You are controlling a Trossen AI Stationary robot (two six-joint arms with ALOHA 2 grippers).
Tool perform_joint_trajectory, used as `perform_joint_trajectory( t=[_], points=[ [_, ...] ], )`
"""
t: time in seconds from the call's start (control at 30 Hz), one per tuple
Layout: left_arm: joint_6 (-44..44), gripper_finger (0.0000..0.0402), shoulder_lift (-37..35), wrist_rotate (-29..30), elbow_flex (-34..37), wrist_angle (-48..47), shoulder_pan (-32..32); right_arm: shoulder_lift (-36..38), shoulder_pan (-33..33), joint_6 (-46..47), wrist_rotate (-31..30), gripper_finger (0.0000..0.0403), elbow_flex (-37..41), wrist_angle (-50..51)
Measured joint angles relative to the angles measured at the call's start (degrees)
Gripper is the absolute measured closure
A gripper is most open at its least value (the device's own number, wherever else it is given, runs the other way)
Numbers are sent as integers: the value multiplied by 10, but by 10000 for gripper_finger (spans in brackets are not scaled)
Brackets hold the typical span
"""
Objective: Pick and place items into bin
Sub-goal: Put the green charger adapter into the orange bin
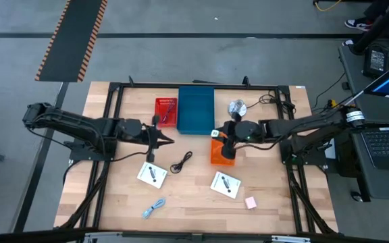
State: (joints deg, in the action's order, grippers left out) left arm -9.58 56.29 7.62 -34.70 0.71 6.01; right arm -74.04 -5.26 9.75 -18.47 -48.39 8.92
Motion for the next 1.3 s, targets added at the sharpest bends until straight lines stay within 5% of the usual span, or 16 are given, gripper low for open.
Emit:
perform_joint_trajectory(
  t=[0.4,1.3],
  points=[
    [9,400,0,4,0,-10,-1,0,-4,149,0,289,-60,173],
    [19,398,1,4,0,-9,-1,-144,-40,291,17,289,-60,208]
  ],
)
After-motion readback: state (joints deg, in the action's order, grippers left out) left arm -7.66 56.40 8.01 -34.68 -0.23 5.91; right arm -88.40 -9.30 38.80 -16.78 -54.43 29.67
